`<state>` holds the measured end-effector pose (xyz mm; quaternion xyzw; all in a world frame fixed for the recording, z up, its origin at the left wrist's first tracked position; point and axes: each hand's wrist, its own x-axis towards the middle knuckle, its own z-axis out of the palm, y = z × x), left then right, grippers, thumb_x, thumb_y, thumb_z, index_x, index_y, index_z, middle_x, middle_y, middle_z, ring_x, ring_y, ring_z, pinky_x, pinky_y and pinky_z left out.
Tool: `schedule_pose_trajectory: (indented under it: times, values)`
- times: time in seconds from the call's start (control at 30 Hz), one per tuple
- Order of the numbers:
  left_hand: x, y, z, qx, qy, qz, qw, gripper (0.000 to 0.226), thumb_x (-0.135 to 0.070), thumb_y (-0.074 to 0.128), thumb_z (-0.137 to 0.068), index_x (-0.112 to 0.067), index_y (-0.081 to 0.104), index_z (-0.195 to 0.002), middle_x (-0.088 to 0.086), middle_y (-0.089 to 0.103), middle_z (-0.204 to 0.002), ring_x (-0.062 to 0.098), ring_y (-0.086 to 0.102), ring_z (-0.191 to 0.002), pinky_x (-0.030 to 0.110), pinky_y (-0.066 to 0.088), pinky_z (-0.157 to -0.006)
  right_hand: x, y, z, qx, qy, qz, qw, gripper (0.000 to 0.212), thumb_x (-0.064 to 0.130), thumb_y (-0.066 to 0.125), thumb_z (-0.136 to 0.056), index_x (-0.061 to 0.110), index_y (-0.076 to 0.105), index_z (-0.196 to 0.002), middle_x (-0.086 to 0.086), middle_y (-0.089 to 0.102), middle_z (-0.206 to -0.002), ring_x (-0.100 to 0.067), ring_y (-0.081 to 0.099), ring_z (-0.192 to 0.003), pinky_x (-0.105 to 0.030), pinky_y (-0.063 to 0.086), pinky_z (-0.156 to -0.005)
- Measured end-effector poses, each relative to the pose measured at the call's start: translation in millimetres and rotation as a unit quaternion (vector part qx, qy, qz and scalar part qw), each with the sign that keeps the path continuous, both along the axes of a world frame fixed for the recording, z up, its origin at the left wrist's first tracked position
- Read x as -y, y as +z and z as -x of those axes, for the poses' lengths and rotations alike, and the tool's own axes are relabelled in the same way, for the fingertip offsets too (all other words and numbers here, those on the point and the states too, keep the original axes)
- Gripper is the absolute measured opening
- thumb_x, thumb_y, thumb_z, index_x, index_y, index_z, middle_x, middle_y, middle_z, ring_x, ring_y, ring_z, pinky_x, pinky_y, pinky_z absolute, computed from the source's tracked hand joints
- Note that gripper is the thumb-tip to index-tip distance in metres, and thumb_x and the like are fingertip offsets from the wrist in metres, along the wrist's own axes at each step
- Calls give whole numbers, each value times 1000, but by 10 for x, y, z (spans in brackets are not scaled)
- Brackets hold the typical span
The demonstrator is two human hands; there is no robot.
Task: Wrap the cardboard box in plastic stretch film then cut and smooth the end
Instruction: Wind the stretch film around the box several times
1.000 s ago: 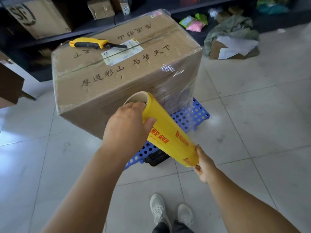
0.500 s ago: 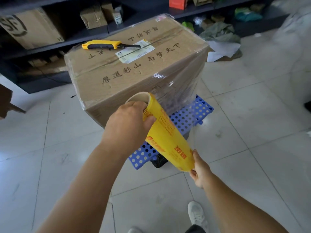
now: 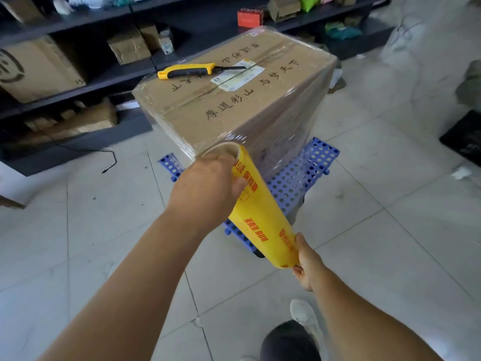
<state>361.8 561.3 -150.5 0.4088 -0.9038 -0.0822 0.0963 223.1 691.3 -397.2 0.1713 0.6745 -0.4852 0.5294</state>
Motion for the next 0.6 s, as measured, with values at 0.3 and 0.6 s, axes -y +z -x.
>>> schedule_pose_trajectory:
  times: [0.3,0.6]
  values:
    - [246,16,-452,-4,-25,9,1000,33,-42,50,-88,-23,54,-115,-4,59,-111,16,54,-97,23,31,-68,387,-41,-577,38,-9,8,999,70,64,51,-85,21,45,-139,-5,53,-136,-21,55,-111,-25,46,-74]
    - [335,107,-570,26,-105,7,994,34,-53,34,-91,-30,47,-111,-12,53,-106,8,46,-90,19,28,-68,616,-175,-805,67,-43,37,996,63,56,49,-91,14,47,-137,-10,59,-126,-13,56,-83,-20,42,-64]
